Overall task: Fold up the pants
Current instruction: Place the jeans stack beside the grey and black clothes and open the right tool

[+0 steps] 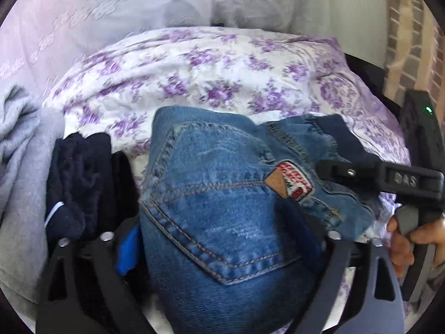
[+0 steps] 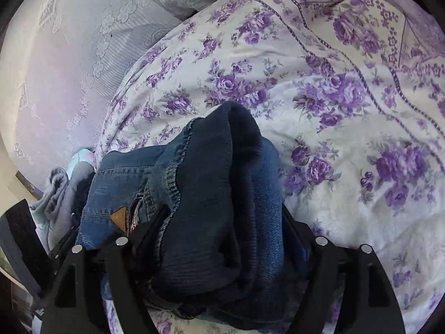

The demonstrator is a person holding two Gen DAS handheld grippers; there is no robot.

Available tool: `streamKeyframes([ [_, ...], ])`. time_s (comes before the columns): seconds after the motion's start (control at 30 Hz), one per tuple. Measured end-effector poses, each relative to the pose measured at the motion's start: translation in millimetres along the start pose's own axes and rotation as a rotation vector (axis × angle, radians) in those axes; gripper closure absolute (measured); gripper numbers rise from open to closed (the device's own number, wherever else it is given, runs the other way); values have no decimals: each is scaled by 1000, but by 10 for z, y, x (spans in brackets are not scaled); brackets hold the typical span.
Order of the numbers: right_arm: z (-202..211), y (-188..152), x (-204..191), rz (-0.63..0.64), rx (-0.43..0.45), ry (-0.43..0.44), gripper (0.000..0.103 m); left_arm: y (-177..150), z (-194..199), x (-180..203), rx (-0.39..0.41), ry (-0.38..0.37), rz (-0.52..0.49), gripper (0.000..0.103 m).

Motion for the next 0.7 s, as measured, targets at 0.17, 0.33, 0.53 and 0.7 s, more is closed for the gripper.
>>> streamKeyframes([
  [0.17, 623, 189, -165, 66, 205, -170, 20, 4, 315, 17, 6, 15, -13, 16],
  [0.33, 769, 49, -372, 258, 216, -374, 20, 28, 938, 192, 262, 78, -73, 5],
  [0.53, 373, -152, -86, 207, 64, -373, 12, -309, 165, 307, 31, 108, -159, 4],
  [0.7, 427, -181, -67, 190, 86, -367, 7, -280, 226, 278, 24, 66, -108, 4],
])
Point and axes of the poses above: each gripper's, at about its wrist camera, not at the fingertips, and z roughly against the way its jaws point, x to its right, y to its top, the point moved 9 cm from there along -z, roughly the way its jaws point, and after that the axes turned 8 degrees about z, right-handed, at the moved point
